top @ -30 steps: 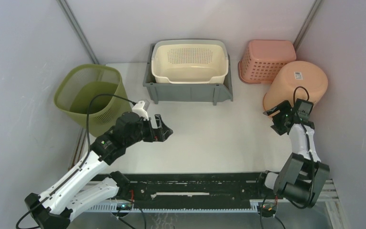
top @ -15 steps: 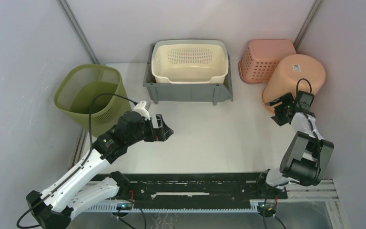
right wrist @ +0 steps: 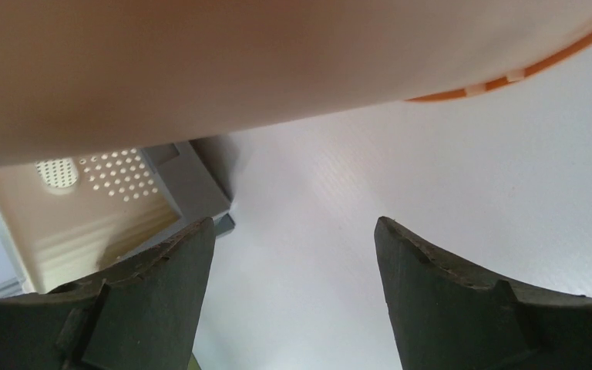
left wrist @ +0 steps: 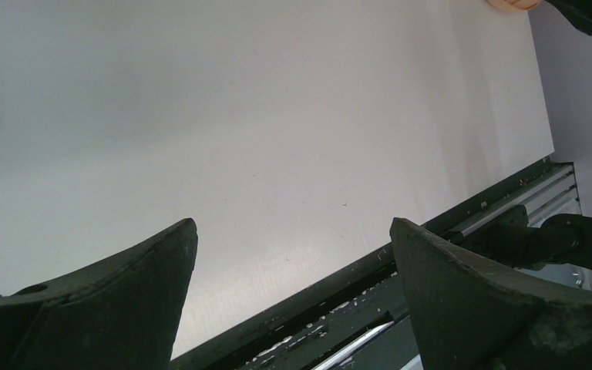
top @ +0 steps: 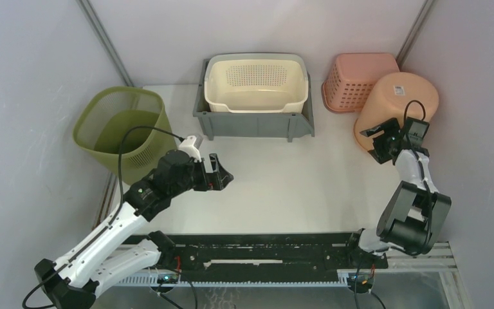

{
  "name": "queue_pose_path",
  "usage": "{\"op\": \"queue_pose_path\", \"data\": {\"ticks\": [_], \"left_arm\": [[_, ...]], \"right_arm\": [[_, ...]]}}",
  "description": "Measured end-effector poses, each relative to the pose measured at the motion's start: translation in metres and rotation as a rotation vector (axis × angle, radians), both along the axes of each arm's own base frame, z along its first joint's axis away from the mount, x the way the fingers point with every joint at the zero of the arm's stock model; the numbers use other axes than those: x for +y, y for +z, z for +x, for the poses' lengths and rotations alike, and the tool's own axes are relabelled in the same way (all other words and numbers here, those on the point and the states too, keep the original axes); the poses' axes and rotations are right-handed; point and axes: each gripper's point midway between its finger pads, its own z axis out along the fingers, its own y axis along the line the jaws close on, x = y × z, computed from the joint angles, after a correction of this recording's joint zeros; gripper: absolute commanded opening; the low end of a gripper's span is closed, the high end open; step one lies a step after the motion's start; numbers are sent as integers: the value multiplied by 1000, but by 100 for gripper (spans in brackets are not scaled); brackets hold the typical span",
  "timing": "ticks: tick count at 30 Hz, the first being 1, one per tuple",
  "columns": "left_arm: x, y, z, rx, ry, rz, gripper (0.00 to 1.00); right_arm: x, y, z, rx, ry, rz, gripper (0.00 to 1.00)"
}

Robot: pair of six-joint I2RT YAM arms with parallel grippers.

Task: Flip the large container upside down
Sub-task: Move the container to the center of the board.

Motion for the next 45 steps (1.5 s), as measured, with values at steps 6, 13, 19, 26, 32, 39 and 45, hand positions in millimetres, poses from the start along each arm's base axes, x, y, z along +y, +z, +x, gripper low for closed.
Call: {"op": "queue_pose_path", "data": {"ticks": [6, 13, 19, 26, 32, 39, 45], "left_arm": [[1, 6, -2, -13, 2, -18, 100], [3, 12, -4, -29, 5, -34, 100], [3, 12, -4, -25, 10, -39, 100], [14, 9, 6, -18, 65, -31, 100], [41, 11, 24, -2, 168, 3, 100], [82, 83, 51, -131, 319, 19, 100], [118, 123, 59, -203, 432, 90, 100]], "right_arm": [[16, 30, -22, -64, 49, -34, 85], [60, 61, -40, -143, 225, -67, 85], [127, 62, -52, -143, 451, -59, 85], [199, 61, -74, -157, 699, -66, 85], [227, 58, -88, -158, 806, -85, 85], [255, 60, -101, -171, 910, -123, 85], [268, 58, -109, -170, 958, -136, 85]]}}
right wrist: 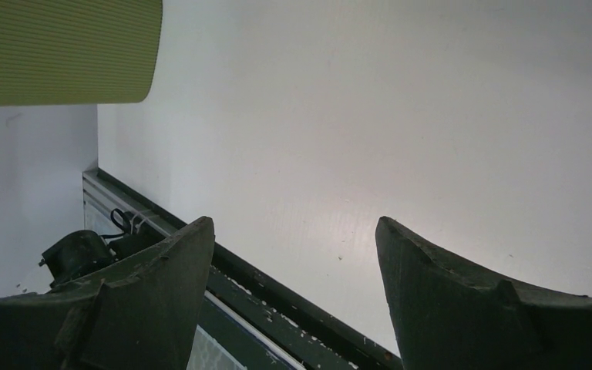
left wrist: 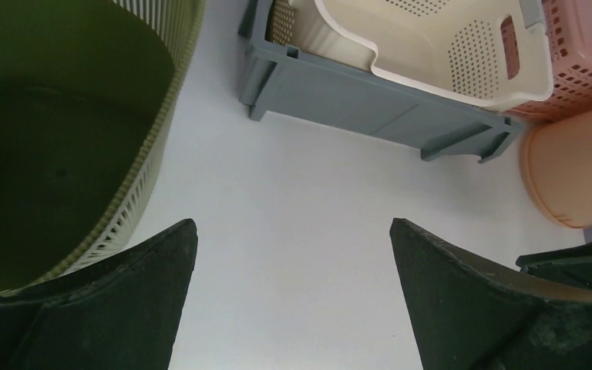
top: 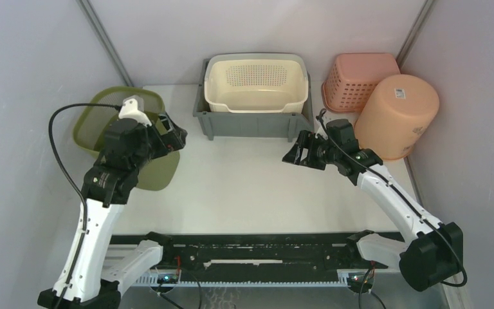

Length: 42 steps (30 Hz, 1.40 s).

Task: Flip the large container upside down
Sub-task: Move the container to the center of the board, then turn the container upside down at the center of the board.

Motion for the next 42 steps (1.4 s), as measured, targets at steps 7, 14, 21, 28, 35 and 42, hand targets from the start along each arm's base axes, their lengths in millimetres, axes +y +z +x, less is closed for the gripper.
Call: {"op": "queue_pose_path", "data": {"ticks": [7, 14, 21, 28, 35, 42], "left_arm": [[14, 19, 0, -7, 25, 94, 100], [39, 37, -4, -17, 93, 220, 100], [59, 28, -2, 37, 147, 338, 100], [55, 3, 19, 135, 117, 405, 100], [53, -24, 39, 234, 88, 453, 96], [58, -42, 51, 302, 87, 460, 66]], "right_arm": [[4, 0, -3, -5, 16, -5, 85], [3, 4, -5, -17, 19, -1, 85], [3, 11, -9, -36, 32, 13, 85], [3, 10, -16, -32, 46, 19, 85], [1, 5, -22, -22, 51, 16, 85], [1, -1, -28, -9, 59, 19, 85]]}}
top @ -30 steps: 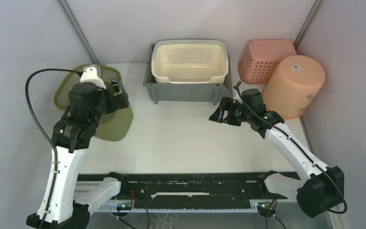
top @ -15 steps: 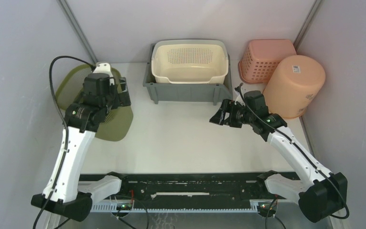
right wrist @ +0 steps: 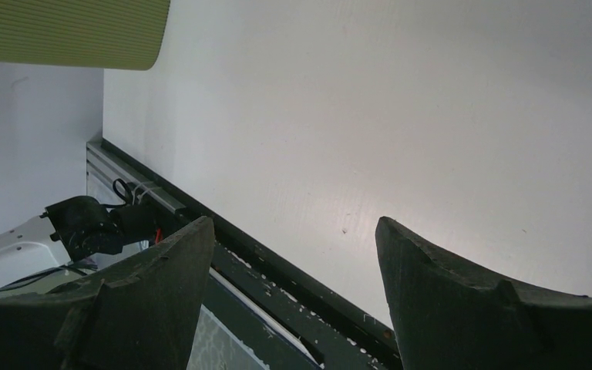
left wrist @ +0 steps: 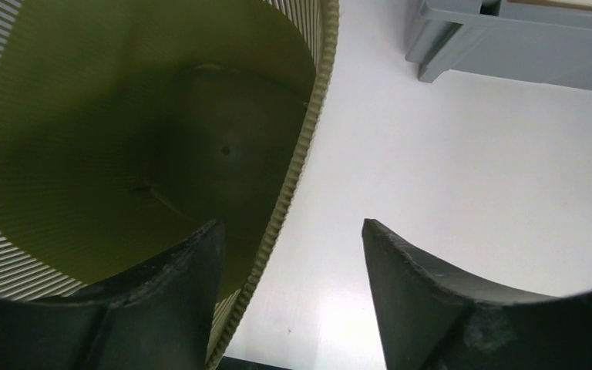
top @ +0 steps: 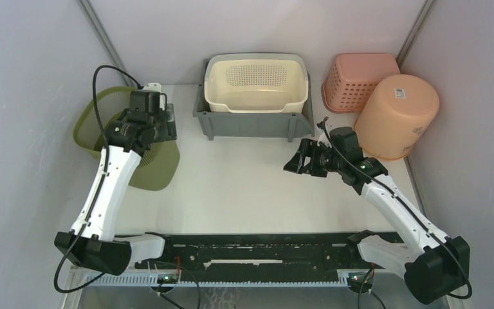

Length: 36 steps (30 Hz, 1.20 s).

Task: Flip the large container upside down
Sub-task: Turn the container upside down at the center of the board.

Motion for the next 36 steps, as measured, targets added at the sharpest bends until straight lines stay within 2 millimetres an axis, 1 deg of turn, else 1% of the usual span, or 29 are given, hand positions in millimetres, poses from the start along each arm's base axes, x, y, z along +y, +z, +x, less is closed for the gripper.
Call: {"op": "queue_pose_path", "data": {"ticks": [2, 7, 10, 12, 15, 16, 19, 23, 24, 26, 27, 31, 34, 35, 36], "left_arm": [[0, -1, 0, 2, 1, -1, 62], [1, -1, 0, 2, 2, -3, 57], [1, 0, 0, 2, 3, -2, 51], [2, 0, 0, 1, 6, -2, 44], [3, -1, 1, 5, 9, 3, 27], [4, -2, 1, 6, 10, 4, 24], [4, -2, 3, 7, 9, 7, 20], [4, -7, 5, 21, 11, 10, 20], [5, -9, 5, 28, 12, 11, 16], [5, -12, 6, 43, 12, 14, 6], [4, -14, 6, 48, 11, 14, 5], [5, -13, 7, 45, 14, 13, 4], [5, -13, 7, 45, 16, 12, 6], [5, -13, 7, 45, 17, 12, 6], [5, -14, 7, 45, 17, 11, 2]], "right_arm": [[0, -1, -2, 1, 3, 3, 85], [-1, 1, -3, -1, 6, 10, 85], [-1, 0, -3, 1, 4, 10, 85], [-1, -2, -4, 5, 5, 10, 85], [-1, -3, -5, 8, 8, 12, 85], [-1, -3, -5, 7, 9, 13, 85], [0, -2, -5, 6, 11, 15, 85], [0, -2, -5, 6, 12, 16, 85], [0, -2, -5, 6, 13, 17, 85], [0, -3, -6, 9, 14, 18, 85], [0, -4, -6, 10, 15, 18, 85], [0, -5, -6, 12, 17, 18, 85], [1, -4, -6, 9, 17, 20, 85], [1, -4, -6, 9, 17, 20, 85], [1, -4, -6, 9, 17, 20, 85]]}}
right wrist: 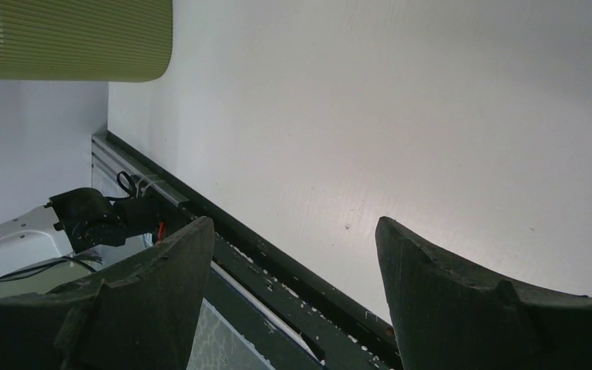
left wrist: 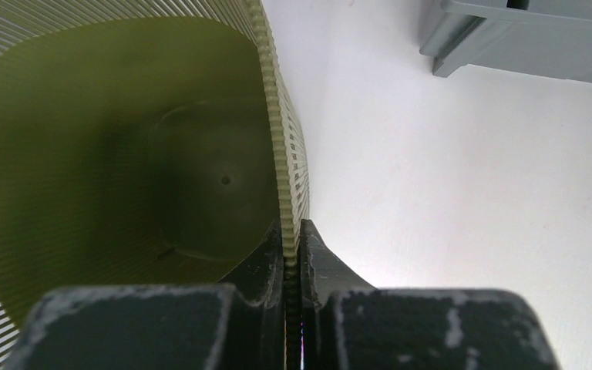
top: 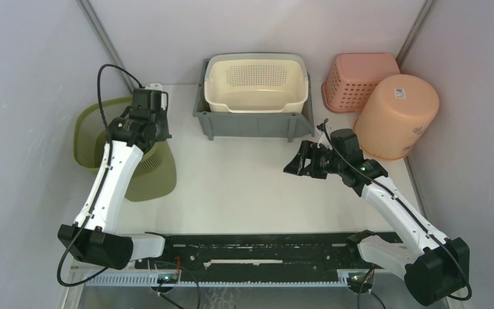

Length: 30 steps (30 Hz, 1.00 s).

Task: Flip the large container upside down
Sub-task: Turn the container upside down at the center of the board.

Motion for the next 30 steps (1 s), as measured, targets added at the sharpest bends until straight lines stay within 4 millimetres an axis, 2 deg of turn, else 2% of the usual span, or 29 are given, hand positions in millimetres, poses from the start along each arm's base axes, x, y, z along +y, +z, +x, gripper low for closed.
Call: {"op": "queue_pose_path", "data": {"ticks": [9, 17, 23, 30], "left_arm": [[-4, 0, -1, -12, -7, -35, 0], [-29, 3, -8, -9, -88, -162, 0], [-54, 20, -22, -50, -177, -296, 0], [-80, 54, -44, -141, -261, -457, 0]], "right_arm": [[0, -1, -1, 5, 2, 1, 85], [-1, 6, -3, -20, 3, 13, 85], [-3, 11, -4, -38, -3, 20, 85], [-5, 14, -8, -39, -7, 21, 85]]}}
